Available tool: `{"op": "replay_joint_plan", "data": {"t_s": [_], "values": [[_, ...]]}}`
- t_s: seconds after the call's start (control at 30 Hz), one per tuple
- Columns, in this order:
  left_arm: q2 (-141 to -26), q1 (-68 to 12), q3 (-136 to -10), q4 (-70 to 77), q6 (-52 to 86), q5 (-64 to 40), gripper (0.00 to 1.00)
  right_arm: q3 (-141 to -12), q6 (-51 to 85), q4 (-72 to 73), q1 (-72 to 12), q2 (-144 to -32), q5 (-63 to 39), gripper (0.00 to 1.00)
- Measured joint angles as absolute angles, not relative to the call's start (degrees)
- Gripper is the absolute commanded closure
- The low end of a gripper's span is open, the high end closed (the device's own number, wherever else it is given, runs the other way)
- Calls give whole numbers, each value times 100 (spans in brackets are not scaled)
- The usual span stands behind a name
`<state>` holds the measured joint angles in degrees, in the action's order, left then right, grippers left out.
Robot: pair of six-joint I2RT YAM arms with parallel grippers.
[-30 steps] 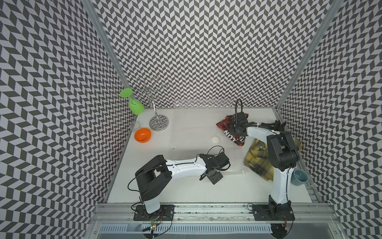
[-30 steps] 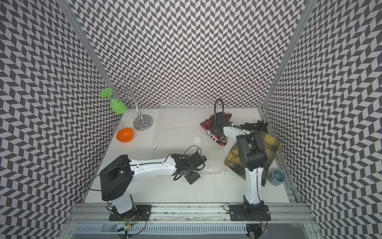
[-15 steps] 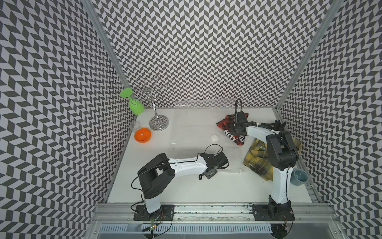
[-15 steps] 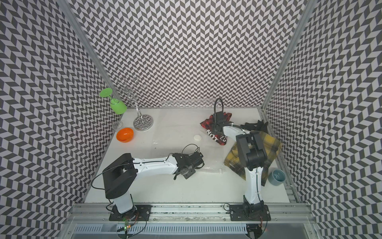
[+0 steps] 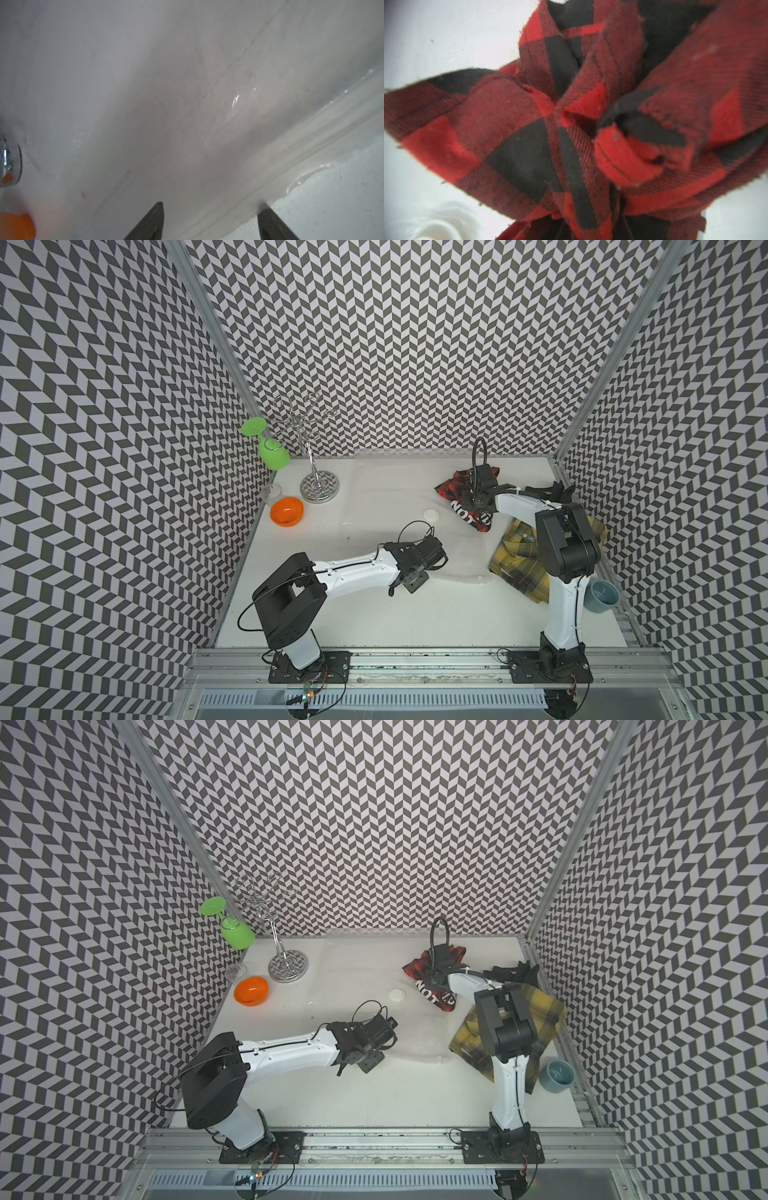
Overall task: Place the folded shirt into the vacuum bag
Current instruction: Open the vacuum bag at the center of the board.
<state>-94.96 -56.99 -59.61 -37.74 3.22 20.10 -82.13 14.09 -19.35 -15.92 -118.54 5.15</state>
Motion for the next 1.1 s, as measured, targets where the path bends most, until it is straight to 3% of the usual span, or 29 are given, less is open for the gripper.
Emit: {"op": "replay_joint_plan", "data": {"t_s": [0.2,0.77,0.97,1.1], "values": [[-9649,-5760,-5905,-3885,202,1739,26,-8213,1406,-1938,-1592,-11854,513,100],[-9524,-5323,-5439,-3601,-60,2368,31,-8213,1406,-1938,-1592,-11854,510,100],[-9507,-5297,-5439,-3428,-67,2698,39,-8213,1404,-1938,-1592,-11854,510,100],[-9188,-5234,-5402,-3299,-242,2801,56,-8213,1402,-1938,-1592,-11854,510,100]]}}
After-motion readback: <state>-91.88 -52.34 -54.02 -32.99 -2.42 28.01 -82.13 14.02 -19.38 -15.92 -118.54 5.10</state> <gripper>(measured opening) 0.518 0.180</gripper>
